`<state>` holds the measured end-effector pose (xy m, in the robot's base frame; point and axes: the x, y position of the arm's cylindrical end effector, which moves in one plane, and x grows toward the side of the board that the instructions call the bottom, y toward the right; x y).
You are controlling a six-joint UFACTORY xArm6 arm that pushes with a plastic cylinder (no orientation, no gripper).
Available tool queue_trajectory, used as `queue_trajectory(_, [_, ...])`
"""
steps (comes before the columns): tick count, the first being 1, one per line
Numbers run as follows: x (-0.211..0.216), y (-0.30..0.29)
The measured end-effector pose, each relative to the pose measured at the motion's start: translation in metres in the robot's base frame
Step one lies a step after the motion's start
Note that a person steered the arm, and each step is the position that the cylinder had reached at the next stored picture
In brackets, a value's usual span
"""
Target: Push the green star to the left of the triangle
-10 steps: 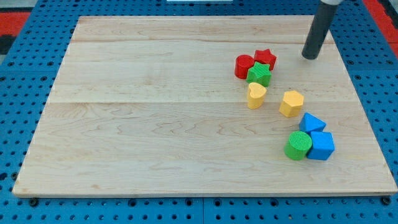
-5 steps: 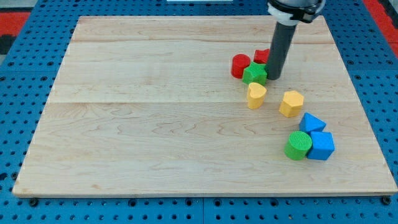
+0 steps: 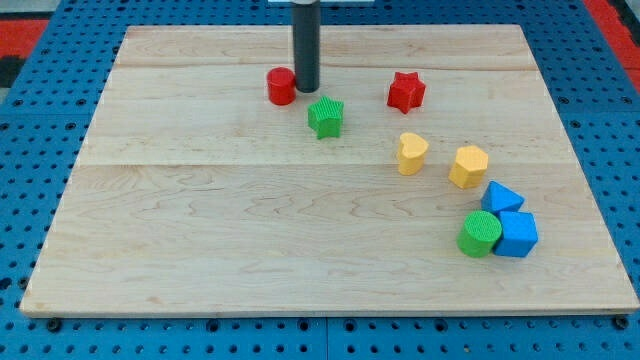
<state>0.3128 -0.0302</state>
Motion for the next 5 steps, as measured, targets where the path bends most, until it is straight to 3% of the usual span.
queue_trajectory(2, [0.035, 0.008])
queue_trajectory(5, [0.061, 0.103])
